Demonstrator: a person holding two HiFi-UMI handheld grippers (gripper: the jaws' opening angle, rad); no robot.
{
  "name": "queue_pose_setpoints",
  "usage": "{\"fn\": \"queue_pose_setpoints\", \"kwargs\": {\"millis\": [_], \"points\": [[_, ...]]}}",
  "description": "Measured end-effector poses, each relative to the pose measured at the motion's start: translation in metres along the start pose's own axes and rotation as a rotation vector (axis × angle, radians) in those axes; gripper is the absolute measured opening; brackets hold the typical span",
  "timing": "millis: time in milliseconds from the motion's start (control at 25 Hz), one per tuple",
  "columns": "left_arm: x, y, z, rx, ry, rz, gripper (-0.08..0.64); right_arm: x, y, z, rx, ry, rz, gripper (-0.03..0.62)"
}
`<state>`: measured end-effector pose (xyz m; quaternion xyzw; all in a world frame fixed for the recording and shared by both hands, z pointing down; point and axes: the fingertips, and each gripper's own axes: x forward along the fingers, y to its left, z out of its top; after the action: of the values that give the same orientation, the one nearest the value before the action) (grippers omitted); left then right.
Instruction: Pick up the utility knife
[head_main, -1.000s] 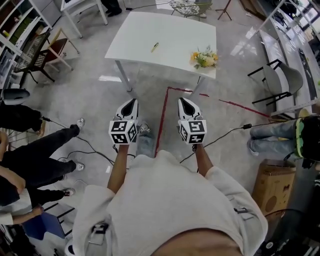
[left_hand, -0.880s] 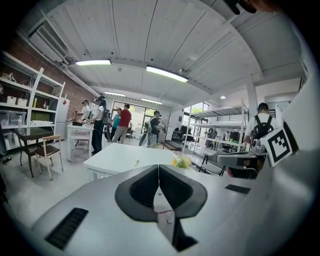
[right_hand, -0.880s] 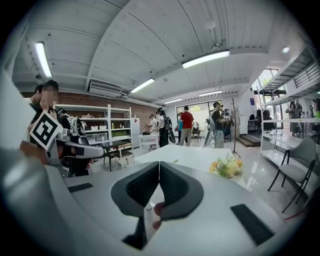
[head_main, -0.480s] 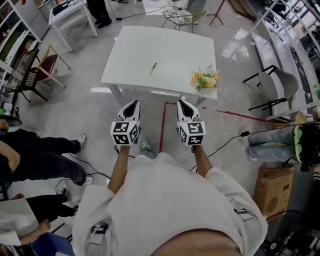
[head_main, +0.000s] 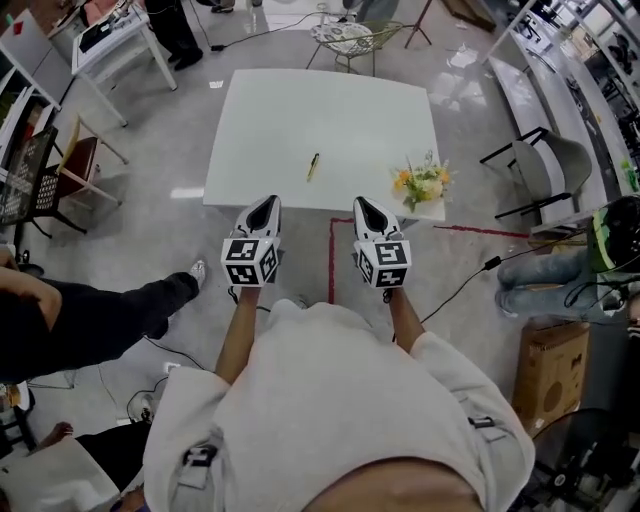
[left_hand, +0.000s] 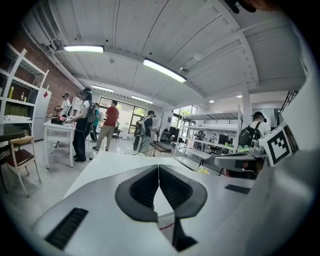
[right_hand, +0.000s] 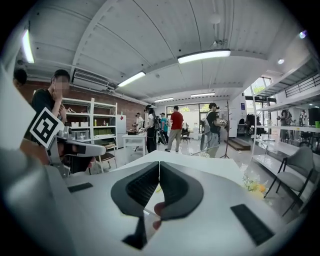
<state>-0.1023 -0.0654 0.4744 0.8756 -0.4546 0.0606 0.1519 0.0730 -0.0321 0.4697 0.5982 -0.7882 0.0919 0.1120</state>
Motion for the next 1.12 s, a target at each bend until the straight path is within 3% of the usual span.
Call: {"fn": "queue_pose_setpoints", "kwargs": {"millis": [560,760,1120], "points": [[0.061,0.035,0.010,-0.008,0.039,-0.067,0.021,0.055,-0.009,-0.003,0.011,0.063,-0.034,0.032],[0.086,0.050,0.002,-0.016,0.053,-0.039,0.020,0.090,-0.023,-0.006,0.012,0.067,-0.007,0.032],[0.136,0.080,0.031,-0.025,0.067,0.068,0.020,0.163,-0.049,0.017,0.019,0.078,0.105,0.032]]}}
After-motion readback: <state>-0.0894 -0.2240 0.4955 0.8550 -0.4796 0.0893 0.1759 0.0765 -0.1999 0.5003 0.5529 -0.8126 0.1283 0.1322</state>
